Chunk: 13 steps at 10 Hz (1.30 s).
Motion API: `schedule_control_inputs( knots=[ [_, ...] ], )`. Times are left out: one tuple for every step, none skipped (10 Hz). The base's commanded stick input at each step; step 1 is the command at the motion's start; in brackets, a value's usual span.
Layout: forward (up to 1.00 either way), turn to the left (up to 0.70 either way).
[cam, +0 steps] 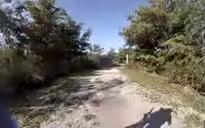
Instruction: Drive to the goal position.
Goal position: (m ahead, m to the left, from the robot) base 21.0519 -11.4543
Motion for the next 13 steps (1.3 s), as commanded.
schedule_control_inputs(
  knots=[
    [0.70, 0.00],
    [0.70, 0.00],
    [0.70, 0.00],
    [0.70, 0.00],
    [0.70, 0.00],
    [0.70, 0.00],
    [0.70, 0.00],
    [0.70, 0.00],
    [0.70, 0.00],
    [0.70, 0.00],
    [0.70, 0.00],
    [0.70, 0.00],
    [0.70, 0.00]
  ],
)
